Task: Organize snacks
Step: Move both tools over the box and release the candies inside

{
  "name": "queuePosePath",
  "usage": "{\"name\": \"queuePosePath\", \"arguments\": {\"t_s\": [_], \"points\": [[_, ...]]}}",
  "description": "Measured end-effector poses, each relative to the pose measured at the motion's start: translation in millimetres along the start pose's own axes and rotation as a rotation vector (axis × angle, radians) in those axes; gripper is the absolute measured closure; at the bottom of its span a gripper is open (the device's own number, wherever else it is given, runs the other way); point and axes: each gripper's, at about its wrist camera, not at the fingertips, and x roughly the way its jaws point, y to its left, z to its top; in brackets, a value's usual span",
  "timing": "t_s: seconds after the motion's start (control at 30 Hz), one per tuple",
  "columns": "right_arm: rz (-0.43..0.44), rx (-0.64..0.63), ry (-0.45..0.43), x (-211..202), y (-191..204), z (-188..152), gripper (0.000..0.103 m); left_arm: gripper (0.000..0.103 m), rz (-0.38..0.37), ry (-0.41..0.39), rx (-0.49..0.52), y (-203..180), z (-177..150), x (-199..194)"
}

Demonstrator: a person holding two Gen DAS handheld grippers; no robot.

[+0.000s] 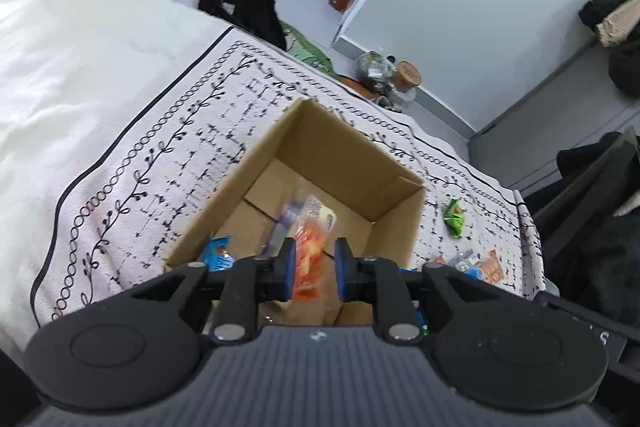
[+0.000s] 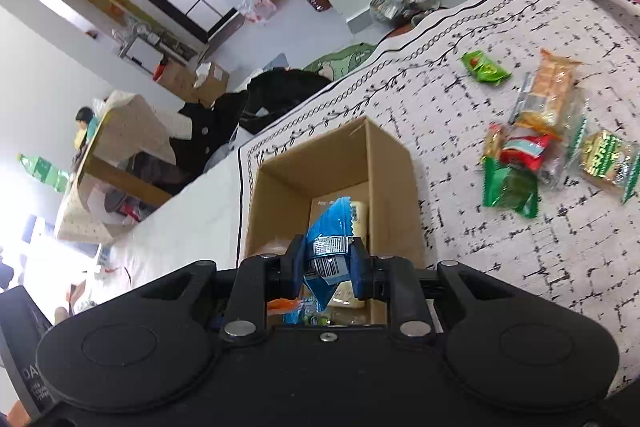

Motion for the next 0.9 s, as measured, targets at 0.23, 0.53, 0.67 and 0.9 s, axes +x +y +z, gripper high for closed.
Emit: {"name": "queuePosePath", "arguments": {"t_s": [0.23, 0.53, 0.67, 0.9], "points": [[-0.021, -0.013, 0.067, 14.3, 6.6, -6.4, 0.073, 0.059, 0.028, 0.025, 0.002, 4.0, -0.4, 6.0], [-0.07, -0.003, 0.028, -1.1, -5.7, 0.3, 0.061, 0.036, 0.025, 0.029, 0.012, -2.7, -3.7, 7.6], [-0.096, 0.013, 0.007, -13.8, -20.8, 5.1, 0.058, 0.027, 0.01, 0.028, 0.013, -9.6, -7.4, 6.6], [-0.155, 0.061, -0.032, -35.7, -55.3, 10.9, 0.053, 0.024, 0.003, 0.031, 0.07, -30.7, -17.4, 6.5]]}}
